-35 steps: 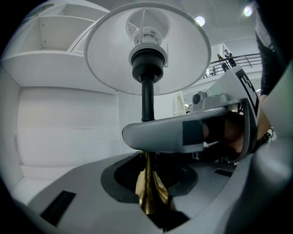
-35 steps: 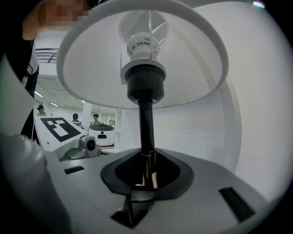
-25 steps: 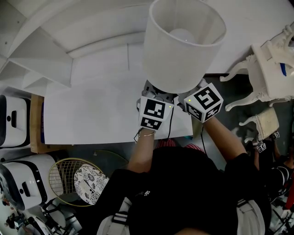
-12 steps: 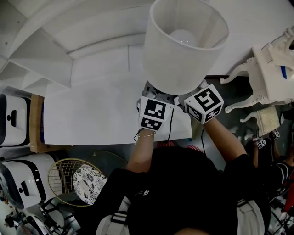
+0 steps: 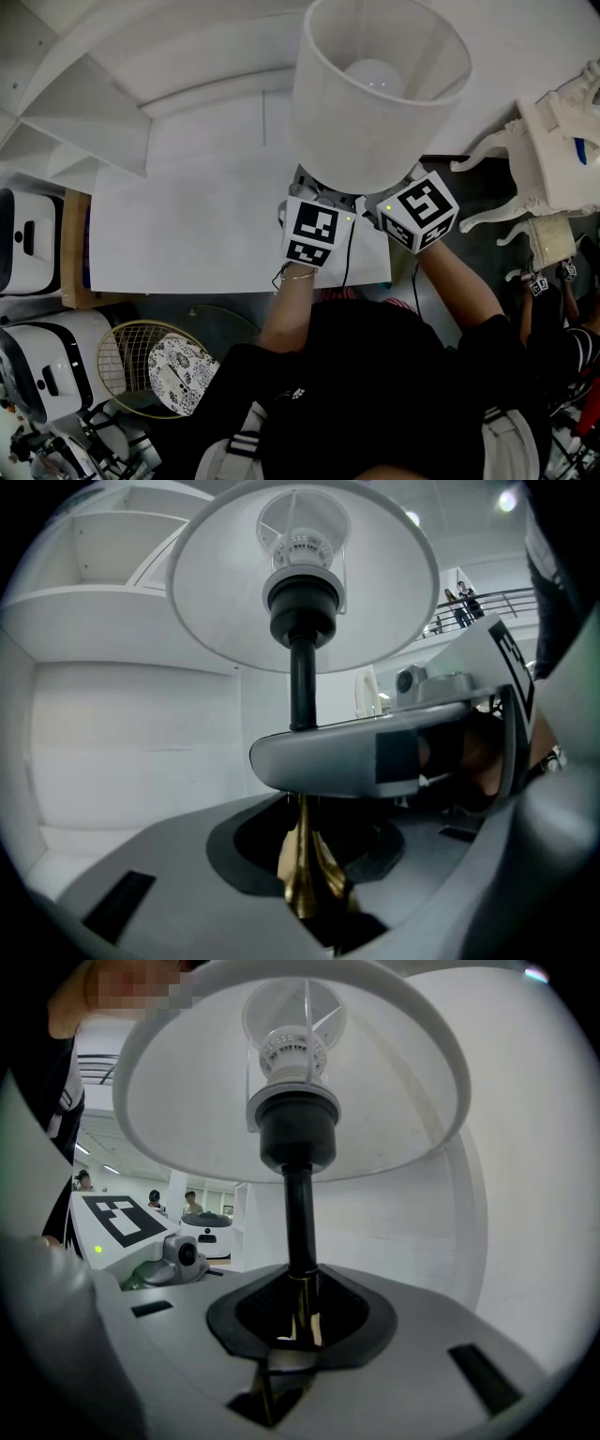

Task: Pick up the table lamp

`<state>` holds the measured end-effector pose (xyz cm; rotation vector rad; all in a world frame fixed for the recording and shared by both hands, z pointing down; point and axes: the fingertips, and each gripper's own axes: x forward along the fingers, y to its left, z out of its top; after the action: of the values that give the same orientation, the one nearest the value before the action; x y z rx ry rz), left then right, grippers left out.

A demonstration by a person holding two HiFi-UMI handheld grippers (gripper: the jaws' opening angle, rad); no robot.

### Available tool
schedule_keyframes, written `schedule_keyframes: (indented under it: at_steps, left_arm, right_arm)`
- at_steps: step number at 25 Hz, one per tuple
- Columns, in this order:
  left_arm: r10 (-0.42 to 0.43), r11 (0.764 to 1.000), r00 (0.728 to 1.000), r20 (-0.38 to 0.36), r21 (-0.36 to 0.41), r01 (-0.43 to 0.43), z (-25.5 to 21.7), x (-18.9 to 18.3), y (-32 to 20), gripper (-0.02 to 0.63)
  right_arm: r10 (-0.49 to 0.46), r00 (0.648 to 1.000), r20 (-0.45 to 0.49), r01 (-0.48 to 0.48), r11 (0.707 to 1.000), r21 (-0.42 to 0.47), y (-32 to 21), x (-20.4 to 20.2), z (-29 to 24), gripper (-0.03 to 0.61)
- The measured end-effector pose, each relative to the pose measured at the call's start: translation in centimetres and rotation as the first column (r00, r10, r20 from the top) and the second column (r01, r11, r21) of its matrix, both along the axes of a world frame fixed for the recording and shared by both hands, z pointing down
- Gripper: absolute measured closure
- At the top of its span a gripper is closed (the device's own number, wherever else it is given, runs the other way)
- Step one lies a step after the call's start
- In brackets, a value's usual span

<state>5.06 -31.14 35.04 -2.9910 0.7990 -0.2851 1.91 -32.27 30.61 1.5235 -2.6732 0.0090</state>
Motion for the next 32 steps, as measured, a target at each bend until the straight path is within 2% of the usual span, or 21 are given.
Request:
schedule_keyframes:
  at_steps: [32]
  left_arm:
    - [-0.017, 1.0, 1.0, 0.004, 0.001, 0.017, -0.1, -3.6, 1.9, 0.506]
  right_arm:
    - [-0.03, 0.999, -0.018, 0.03, 1.0, -0.001, 2.0, -3.7, 0.0, 0.503]
